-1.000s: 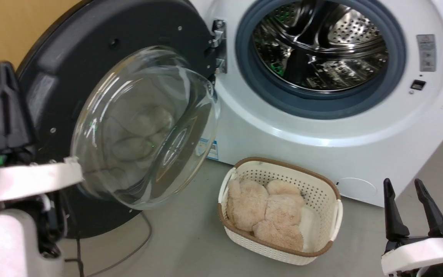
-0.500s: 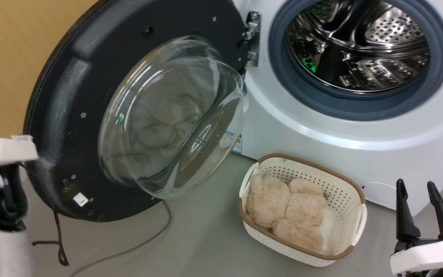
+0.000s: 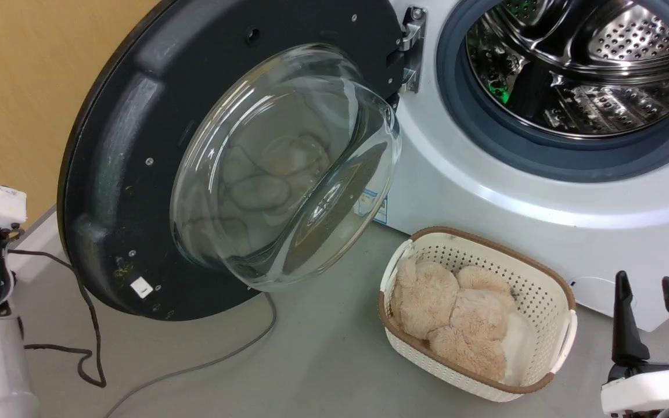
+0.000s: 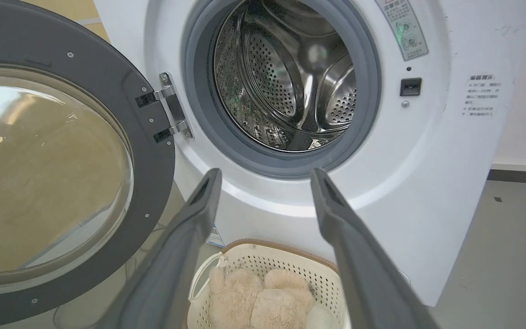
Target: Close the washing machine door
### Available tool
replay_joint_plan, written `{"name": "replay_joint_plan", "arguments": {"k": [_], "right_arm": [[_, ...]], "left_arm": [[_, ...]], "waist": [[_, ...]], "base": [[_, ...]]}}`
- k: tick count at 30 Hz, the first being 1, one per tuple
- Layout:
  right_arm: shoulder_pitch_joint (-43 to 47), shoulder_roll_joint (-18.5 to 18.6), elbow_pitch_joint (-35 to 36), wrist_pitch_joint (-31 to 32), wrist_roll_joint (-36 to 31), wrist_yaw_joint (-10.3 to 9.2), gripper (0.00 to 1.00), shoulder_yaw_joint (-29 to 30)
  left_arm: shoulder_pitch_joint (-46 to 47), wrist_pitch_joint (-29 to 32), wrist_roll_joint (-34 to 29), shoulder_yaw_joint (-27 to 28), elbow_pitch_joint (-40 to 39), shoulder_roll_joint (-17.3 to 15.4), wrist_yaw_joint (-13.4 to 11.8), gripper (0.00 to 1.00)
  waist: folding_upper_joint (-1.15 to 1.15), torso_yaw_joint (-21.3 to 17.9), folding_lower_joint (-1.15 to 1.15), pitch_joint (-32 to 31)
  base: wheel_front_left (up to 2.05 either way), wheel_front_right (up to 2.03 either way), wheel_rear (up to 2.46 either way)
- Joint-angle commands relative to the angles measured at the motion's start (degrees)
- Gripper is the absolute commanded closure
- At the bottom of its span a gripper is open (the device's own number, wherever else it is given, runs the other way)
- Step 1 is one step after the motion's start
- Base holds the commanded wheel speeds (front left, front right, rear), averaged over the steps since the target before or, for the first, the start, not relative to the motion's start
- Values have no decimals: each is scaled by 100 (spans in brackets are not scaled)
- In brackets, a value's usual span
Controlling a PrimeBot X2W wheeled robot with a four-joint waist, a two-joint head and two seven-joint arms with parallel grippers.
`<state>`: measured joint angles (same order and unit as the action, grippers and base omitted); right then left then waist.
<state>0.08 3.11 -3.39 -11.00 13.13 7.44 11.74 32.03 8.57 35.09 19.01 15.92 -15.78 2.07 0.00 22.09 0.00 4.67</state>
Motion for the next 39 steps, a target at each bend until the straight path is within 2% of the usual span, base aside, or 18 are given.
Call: {"name": "replay_joint_plan", "arguments": {"k": [1,9,19,25,30,39], "right_arm": [[13,-17,-27,-55,68,3,0,44],[7,-19,-56,-150,144,4,0,190],[-23,-21,-124,-269,248,4,0,301],[-33,-23,-132,-341,322,4,0,350],[-12,-24,-159,-400,376,5,0,437],[-68,-24,-150,-400,320,5,0,438]], "left_arm": [[140,73,96,51,84,-89,31,100],[314,1477,1090,106,747,-278,228,100],[-35,3056,2132,-300,597,-318,459,100],[-469,3642,2806,-706,-130,-470,509,100],[-987,4003,3537,-996,-932,-444,540,100],[-1792,4047,3744,-1801,-2217,-430,541,100]], "waist": [[0,14,0,18],[0,99,0,127],[0,293,0,266],[0,383,0,338],[0,481,0,367],[0,408,0,398]], "base": [[0,0,0],[0,0,0],[0,0,0],[0,0,0],[0,0,0],[0,0,0]]}}
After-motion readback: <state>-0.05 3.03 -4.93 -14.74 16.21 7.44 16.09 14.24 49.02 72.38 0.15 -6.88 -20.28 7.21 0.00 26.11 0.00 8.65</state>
